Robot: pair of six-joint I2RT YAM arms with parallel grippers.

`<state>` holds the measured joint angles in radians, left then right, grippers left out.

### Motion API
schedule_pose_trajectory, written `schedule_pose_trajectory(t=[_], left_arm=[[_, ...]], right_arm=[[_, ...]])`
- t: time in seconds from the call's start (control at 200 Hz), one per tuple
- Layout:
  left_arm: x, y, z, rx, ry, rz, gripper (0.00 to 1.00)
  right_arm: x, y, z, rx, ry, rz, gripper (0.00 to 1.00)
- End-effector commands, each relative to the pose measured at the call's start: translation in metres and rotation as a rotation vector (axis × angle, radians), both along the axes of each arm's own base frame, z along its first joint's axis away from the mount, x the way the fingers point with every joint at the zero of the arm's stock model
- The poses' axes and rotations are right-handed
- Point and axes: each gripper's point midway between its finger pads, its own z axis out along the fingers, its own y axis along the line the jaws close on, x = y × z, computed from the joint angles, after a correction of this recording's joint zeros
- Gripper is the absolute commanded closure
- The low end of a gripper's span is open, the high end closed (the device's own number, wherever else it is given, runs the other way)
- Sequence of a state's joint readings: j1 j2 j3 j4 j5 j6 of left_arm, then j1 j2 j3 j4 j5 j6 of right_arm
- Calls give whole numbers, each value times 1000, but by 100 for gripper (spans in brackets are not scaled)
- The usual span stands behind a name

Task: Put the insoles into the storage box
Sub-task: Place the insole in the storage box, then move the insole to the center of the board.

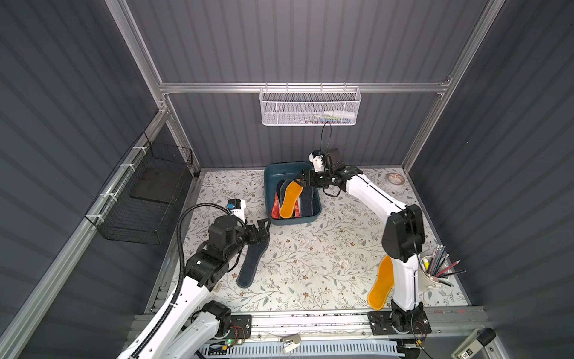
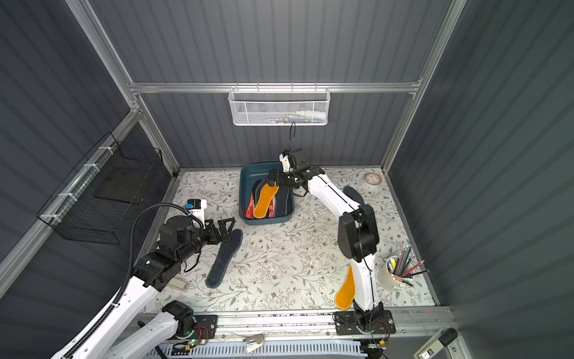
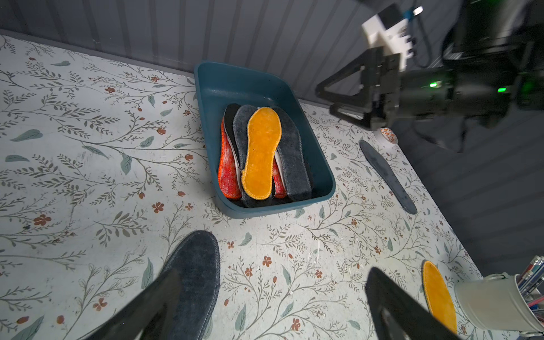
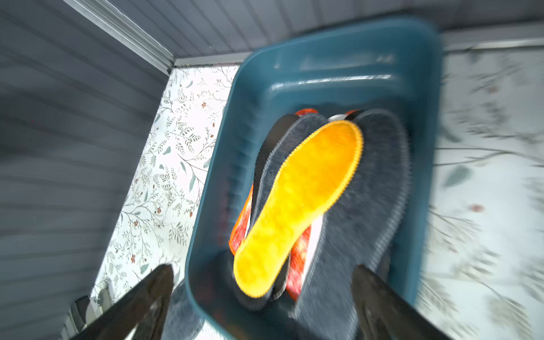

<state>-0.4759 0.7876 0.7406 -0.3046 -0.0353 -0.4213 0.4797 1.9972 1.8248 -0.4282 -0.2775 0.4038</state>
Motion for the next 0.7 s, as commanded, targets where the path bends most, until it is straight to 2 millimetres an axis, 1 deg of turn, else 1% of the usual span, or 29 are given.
schedule_pose_trajectory(t=[0.0, 0.02, 0.045, 0.05, 0.11, 0.125, 0.14, 0.155, 0.165, 0.195, 0.215, 0.265, 0.37, 0.375, 0.395, 0.425, 0.44, 0.46, 0.52, 0.615, 0.695], left_arm=[[7, 2, 2, 15, -34, 10, 0], [7, 1, 2, 15, -37, 8, 0], [8, 1, 2, 15, -42, 8, 0], [9, 1, 2, 14, -44, 8, 0], [11, -1, 4, 13, -53, 6, 0], [12, -1, 3, 13, -53, 6, 0], [12, -1, 3, 11, -55, 5, 0], [13, -2, 3, 10, -56, 5, 0], [13, -2, 3, 9, -57, 5, 0], [14, -3, 4, 5, -60, 4, 0], [15, -4, 3, 2, -60, 1, 0], [16, -6, 3, -8, -61, -5, 0], [17, -10, 4, -25, -62, -20, 0], [17, -10, 4, -26, -62, -19, 0], [18, -11, 4, -28, -61, -21, 0], [18, -12, 3, -30, -60, -25, 0], [18, -12, 4, -33, -62, -25, 0], [18, -13, 4, -35, -62, -28, 0], [19, -14, 4, -41, -64, -29, 0], [18, -15, 5, -50, -63, -34, 0], [17, -16, 5, -51, -60, -39, 0]], right_arm=[[-27, -38, -4, -78, -19, -100, 1], [-32, -44, -1, -68, -40, -118, 1], [-42, -53, -3, -73, -39, -140, 1], [-43, -55, -1, -68, -43, -144, 1], [-70, -78, -18, -98, -1, -198, 1], [-77, -84, -18, -103, 4, -211, 1], [-84, -91, -27, -118, 25, -228, 1], [-92, -97, -29, -124, 35, -242, 1], [-96, -101, -35, -134, 49, -251, 1], [-109, -112, -39, -144, 61, -280, 1], [-122, -122, -49, -166, 94, -301, 1], [-146, -142, -63, -188, 139, -354, 1], [-190, -181, -88, -203, 205, -477, 1], [-190, -182, -87, -199, 202, -485, 1], [-197, -189, -90, -199, 213, -512, 1], [-207, -200, -102, -216, 249, -551, 1], [-212, -205, -99, -202, 243, -572, 1], [-217, -210, -101, -197, 253, -594, 1], [-233, -226, -116, -203, 308, -659, 1], [-252, -245, -136, -221, 388, -745, 1], [-261, -256, -146, -226, 427, -802, 1]])
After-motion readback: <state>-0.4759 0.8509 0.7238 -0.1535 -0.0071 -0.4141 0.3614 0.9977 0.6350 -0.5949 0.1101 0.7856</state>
